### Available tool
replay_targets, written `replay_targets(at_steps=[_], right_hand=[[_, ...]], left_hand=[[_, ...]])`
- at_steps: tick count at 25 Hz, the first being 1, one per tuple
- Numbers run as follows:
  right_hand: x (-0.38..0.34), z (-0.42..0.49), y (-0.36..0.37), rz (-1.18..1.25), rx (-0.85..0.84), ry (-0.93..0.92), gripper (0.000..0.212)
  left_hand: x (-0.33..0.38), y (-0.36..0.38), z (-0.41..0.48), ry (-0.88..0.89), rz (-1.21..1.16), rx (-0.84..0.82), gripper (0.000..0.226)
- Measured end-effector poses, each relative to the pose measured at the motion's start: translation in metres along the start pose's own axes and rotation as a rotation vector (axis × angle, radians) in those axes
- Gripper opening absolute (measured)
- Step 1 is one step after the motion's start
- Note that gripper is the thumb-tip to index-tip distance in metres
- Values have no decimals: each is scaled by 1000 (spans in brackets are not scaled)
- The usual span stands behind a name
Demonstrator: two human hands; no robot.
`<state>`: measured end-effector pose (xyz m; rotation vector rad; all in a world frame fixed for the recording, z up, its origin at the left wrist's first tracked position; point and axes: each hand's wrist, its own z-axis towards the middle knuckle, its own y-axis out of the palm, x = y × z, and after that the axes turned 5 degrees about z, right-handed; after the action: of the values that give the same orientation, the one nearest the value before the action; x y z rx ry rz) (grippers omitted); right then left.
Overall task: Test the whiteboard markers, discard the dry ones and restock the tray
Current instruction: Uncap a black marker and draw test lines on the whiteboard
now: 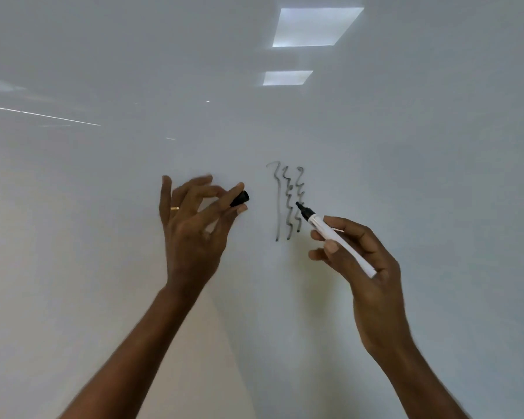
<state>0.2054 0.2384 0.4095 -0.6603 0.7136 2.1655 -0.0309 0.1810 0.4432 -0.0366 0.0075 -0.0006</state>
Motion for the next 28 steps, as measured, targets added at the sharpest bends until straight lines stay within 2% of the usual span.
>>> replay_targets(at_steps=[6,9,11,14,19,22,25,28], right_hand=[[-13,-16,2,-51,-103,19,18],[-13,-22,4,-99,-141,42,12],[-9,-24,2,-129,-170,58,10],[-6,-25,-2,-130,-210,83,11],[-8,-24,-14,-10,-246,208,25],[-3,-27,-18,7,-259,243,28],[-3,-29,-21,-51,-265,246,26],[-8,-30,-23,-173,-297,193,22]], left_hand=[[38,-43,-35,-232,-332,-228,41],[41,-53,-41,-429,-461,-225,26],[41,-55,-45,-412,-498,-240,19],[44,-59,-50,-371,-533,-300,19],[43,-63,-57,-515,-669,-461,16],[51,-64,-58,-559,-754,-480,11],[55,-64,-59,-609,-795,-518,11],[56,-62,-64,-577,-782,-593,13]])
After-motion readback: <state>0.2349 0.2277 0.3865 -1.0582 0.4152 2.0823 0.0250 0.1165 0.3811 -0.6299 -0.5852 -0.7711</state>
